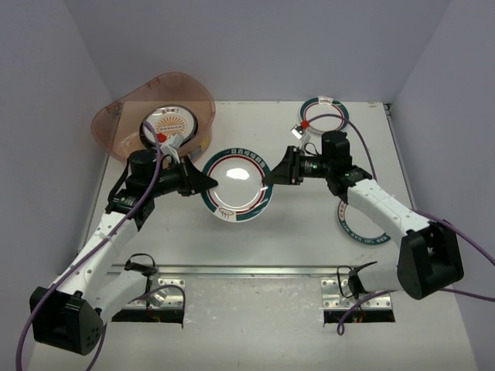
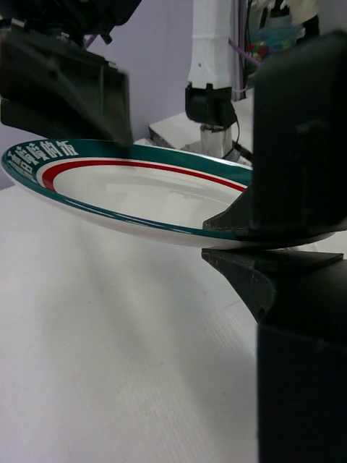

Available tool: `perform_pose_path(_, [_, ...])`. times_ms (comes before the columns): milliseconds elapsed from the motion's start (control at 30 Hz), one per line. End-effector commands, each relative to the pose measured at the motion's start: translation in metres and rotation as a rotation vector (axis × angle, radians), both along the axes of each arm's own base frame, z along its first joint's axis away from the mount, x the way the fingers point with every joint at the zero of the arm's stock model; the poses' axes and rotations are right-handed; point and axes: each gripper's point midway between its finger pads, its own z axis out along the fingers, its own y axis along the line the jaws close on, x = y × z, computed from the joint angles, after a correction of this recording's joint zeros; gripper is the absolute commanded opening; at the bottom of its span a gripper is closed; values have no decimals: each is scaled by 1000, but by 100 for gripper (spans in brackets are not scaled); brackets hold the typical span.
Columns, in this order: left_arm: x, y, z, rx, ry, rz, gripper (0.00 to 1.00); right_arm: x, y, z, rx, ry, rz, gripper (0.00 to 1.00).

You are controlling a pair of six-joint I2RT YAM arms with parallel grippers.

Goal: Place the plates into the plastic bin on the countertop

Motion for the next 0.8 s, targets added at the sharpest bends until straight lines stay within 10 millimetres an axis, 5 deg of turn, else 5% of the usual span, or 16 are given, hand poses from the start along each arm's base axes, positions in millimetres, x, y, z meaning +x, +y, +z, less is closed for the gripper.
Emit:
perform_pose_path(0, [22,15,38,44,-119,138,0,11,-6,25,10,-93,-69,86])
perform_pose_path(33, [34,28,44,70,-123,238,0,15,-11,19,-18,-91,-108,99])
perform_pose_path(200, [86,117,113,61,-123,708,0,26,-56,-14,-184,-66,-341,99])
perform_pose_path(367, [134,202,131,-48,-81,1029,0,19,-98,-44,-336,-3,-520,99])
perform_pose_path(500, [189,243,112,-63,-15,1167,0,13,-134,-69,-423,55,-726,99])
perform_pose_path(667, [259,263,69,-88,55,1176,0,-9,-133,-71,-379,28,-693,99])
perform_pose_path(700, [269,262,74,-97,45,1159,0,-14,-132,-74,-378,27,-682,99])
perform_pose_path(767, [291,267,44,-58,97,1150,0,-21,-132,-77,-381,24,-659,99])
